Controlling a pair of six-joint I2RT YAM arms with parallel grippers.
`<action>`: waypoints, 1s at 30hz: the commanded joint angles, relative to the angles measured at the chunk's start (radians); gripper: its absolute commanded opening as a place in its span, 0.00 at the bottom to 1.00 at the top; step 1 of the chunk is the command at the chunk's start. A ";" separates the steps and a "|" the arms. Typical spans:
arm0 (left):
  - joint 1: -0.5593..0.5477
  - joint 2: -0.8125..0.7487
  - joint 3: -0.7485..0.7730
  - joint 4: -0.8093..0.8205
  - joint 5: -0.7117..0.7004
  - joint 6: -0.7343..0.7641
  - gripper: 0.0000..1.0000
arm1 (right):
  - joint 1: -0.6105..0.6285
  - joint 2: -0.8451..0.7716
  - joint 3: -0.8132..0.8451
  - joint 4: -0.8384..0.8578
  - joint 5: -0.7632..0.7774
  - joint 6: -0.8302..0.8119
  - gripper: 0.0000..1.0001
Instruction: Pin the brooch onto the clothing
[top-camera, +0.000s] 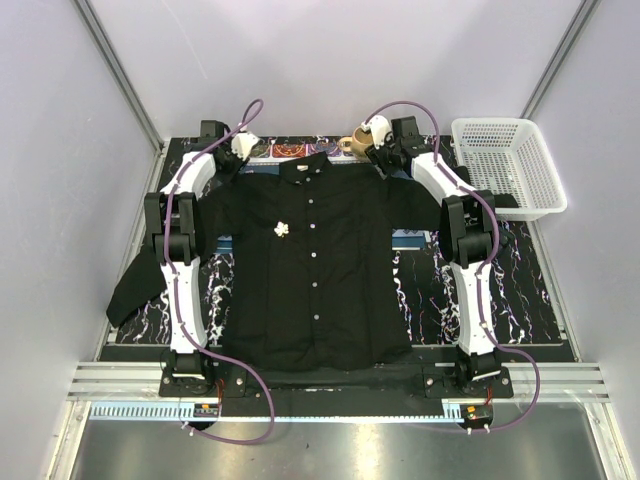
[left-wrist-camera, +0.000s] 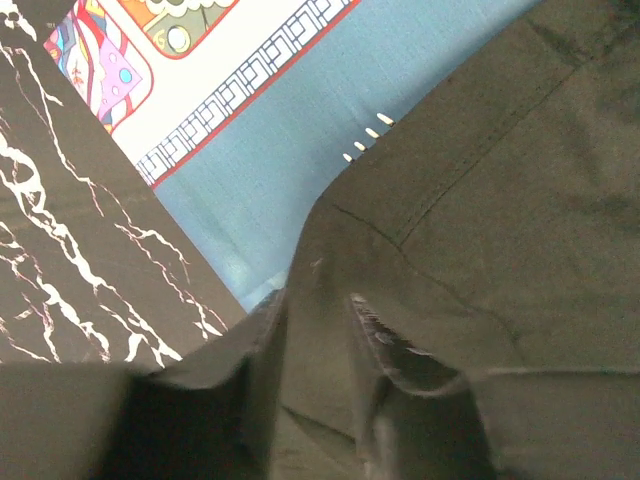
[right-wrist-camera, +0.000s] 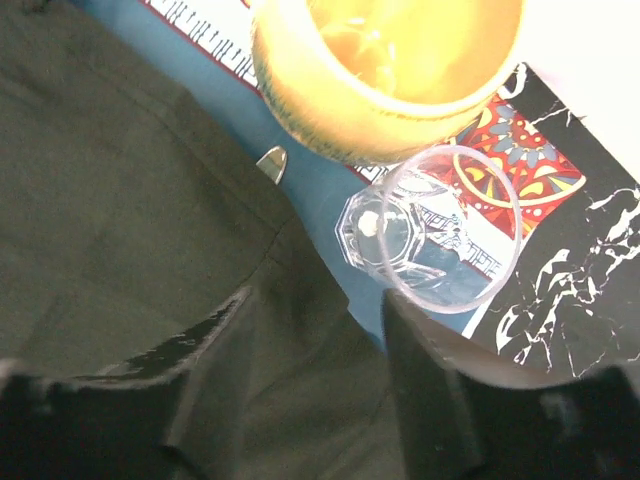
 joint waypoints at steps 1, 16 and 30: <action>0.004 -0.079 0.032 0.014 0.023 -0.045 0.49 | 0.010 -0.016 0.068 -0.020 0.016 0.013 0.67; 0.241 -0.370 -0.348 -0.275 0.204 0.039 0.67 | 0.130 -0.323 -0.208 -0.518 -0.361 -0.102 0.96; 0.334 -0.328 -0.580 -0.201 0.063 0.073 0.60 | 0.194 -0.411 -0.625 -0.543 -0.282 -0.171 0.40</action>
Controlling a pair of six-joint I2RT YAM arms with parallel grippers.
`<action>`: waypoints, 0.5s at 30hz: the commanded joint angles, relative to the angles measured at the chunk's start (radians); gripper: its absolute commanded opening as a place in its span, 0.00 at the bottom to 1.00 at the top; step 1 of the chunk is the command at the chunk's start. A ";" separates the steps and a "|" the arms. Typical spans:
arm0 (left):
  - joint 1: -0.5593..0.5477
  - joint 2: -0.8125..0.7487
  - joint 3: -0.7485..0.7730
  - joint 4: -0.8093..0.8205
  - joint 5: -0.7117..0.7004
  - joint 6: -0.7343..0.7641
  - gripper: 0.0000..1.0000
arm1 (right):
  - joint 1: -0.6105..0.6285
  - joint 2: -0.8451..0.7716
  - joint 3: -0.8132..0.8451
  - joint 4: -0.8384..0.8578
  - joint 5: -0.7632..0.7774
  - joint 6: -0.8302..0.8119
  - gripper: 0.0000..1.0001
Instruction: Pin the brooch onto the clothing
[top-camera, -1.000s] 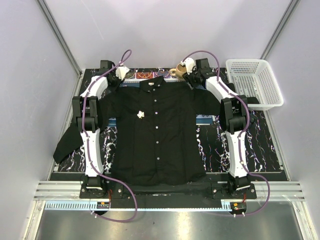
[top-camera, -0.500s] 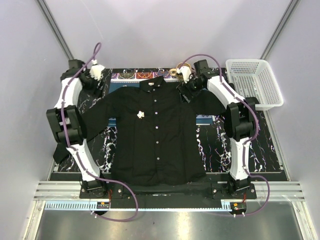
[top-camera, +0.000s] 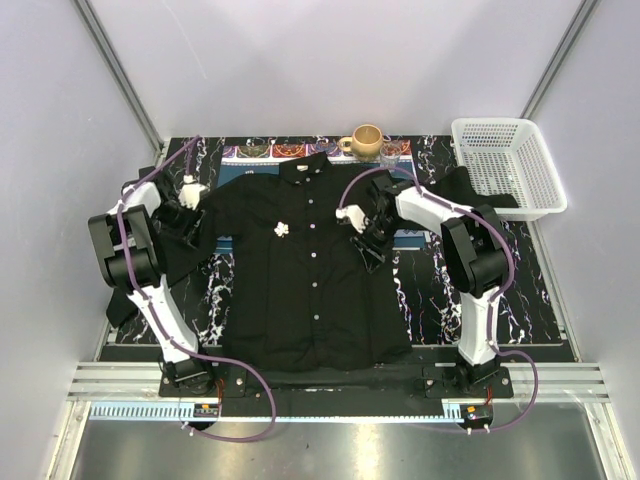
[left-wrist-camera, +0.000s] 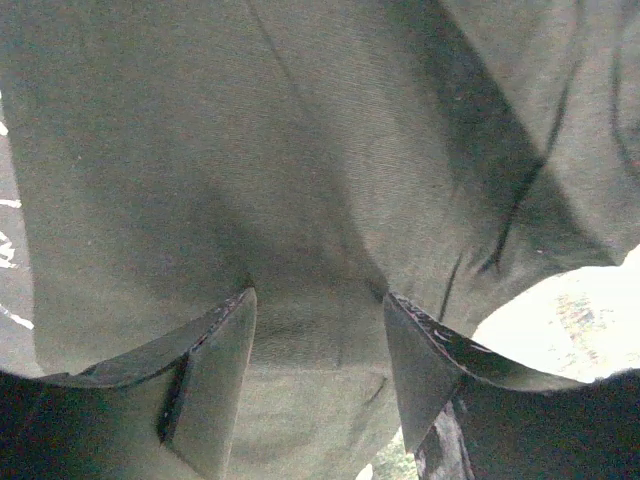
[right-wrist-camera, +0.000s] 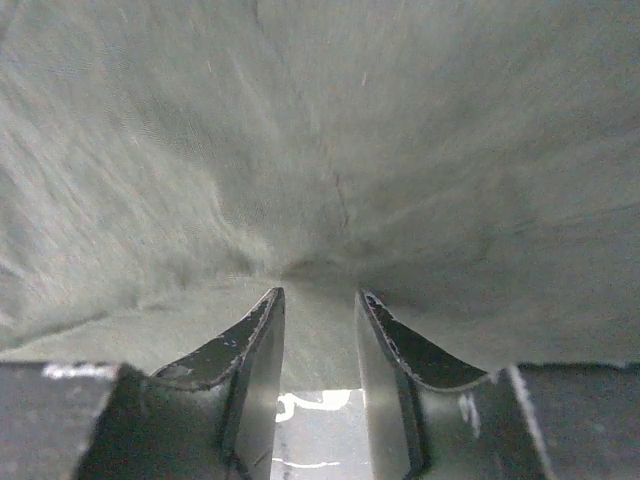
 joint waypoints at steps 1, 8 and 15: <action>0.029 -0.004 -0.041 0.063 -0.097 0.026 0.60 | -0.006 -0.071 -0.101 0.030 0.083 -0.033 0.38; 0.052 -0.006 -0.028 0.064 -0.134 0.026 0.59 | -0.008 -0.085 -0.187 0.068 0.155 0.009 0.37; 0.017 -0.147 0.011 0.051 0.009 -0.028 0.80 | -0.023 -0.173 -0.103 0.079 0.155 0.088 0.73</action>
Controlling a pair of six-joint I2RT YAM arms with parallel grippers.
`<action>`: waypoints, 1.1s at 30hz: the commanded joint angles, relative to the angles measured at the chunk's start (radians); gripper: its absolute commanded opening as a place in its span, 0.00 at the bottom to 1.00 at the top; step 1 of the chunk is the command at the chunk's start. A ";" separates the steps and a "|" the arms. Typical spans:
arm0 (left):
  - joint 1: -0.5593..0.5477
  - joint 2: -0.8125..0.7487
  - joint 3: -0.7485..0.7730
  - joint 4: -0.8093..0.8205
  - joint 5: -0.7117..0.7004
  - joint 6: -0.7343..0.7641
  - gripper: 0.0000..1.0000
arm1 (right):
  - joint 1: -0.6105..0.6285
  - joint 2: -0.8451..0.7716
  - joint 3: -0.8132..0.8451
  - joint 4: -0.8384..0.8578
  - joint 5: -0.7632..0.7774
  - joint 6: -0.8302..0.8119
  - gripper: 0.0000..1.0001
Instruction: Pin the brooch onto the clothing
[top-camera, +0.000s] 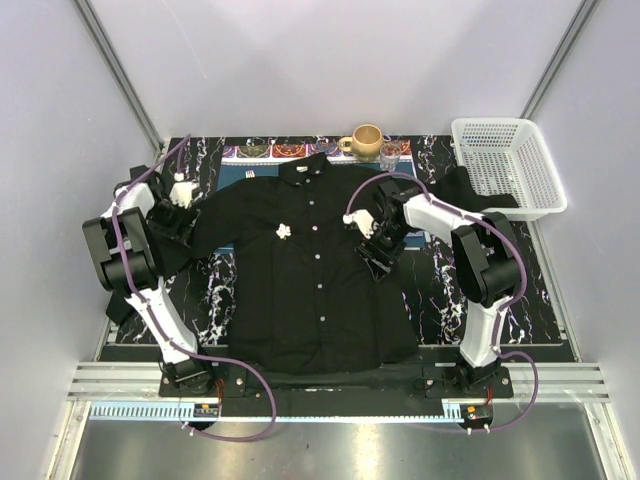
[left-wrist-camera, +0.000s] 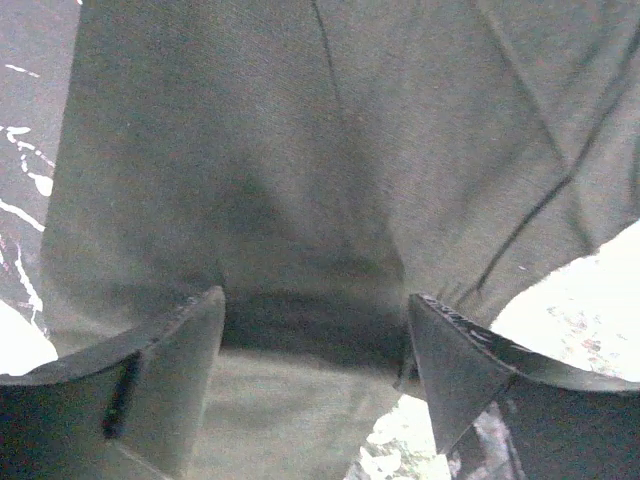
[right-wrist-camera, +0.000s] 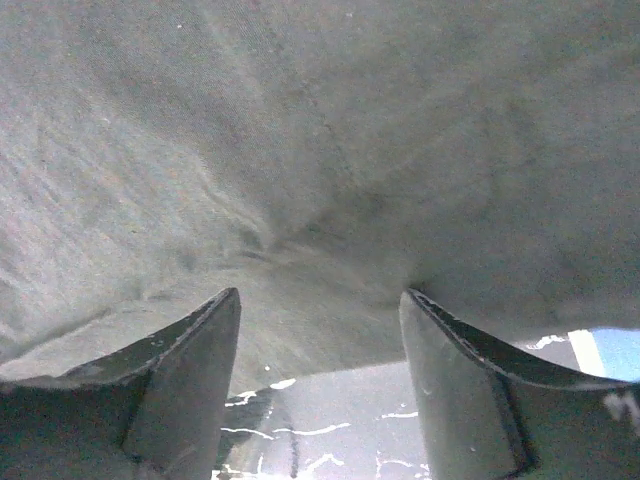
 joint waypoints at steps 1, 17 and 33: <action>-0.037 -0.150 0.027 0.002 0.077 -0.048 0.83 | -0.027 -0.091 0.074 0.039 0.041 0.060 0.77; -0.221 -0.442 0.021 0.431 -0.007 -0.459 0.99 | -0.142 -0.241 0.263 0.525 0.075 0.478 1.00; -0.481 -0.430 -0.122 0.507 -0.222 -0.616 0.99 | -0.349 -0.151 0.183 0.554 -0.086 0.649 1.00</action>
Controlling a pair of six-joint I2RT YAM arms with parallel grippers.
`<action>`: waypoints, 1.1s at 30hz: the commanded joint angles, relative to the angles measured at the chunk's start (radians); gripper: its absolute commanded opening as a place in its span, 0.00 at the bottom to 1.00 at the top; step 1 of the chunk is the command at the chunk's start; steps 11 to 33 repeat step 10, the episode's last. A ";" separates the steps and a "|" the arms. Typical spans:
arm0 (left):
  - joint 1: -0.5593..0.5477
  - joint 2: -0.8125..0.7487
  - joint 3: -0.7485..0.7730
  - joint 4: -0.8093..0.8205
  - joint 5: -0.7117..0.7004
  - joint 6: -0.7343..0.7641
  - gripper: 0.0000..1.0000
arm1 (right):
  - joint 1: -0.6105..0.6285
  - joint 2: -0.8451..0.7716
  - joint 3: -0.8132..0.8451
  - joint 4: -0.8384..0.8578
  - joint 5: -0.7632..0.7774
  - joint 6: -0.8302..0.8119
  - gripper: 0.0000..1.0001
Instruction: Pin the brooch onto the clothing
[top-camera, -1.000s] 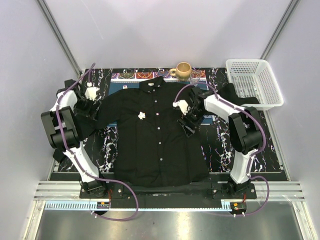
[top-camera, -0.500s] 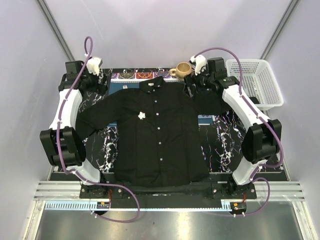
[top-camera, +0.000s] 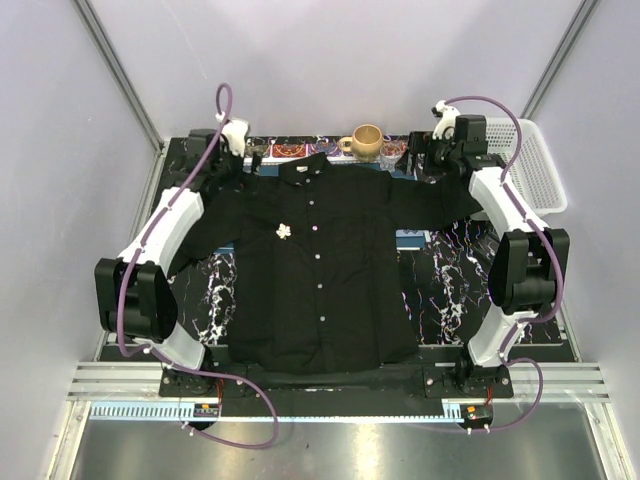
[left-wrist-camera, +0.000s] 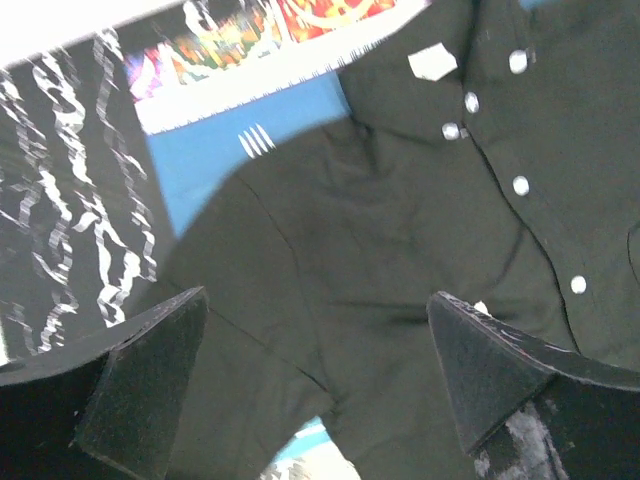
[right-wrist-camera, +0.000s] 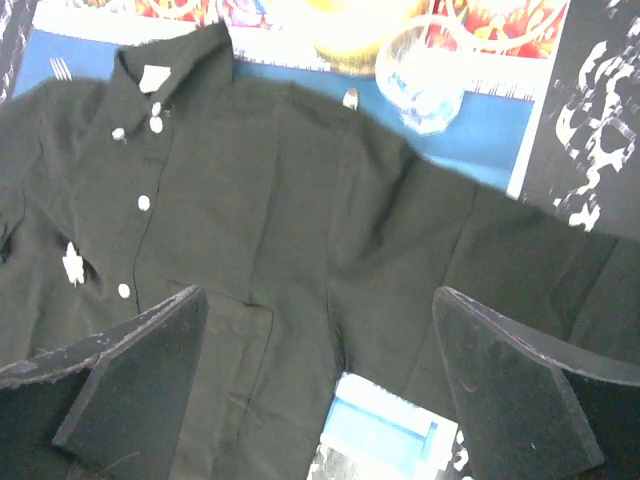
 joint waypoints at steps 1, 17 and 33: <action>-0.025 -0.007 -0.071 0.063 -0.102 -0.063 0.99 | 0.016 -0.013 -0.071 0.004 -0.059 -0.040 1.00; -0.030 -0.010 -0.122 0.086 -0.125 -0.027 0.99 | 0.016 -0.042 -0.159 0.012 -0.069 -0.046 1.00; -0.030 -0.010 -0.122 0.086 -0.125 -0.027 0.99 | 0.016 -0.042 -0.159 0.012 -0.069 -0.046 1.00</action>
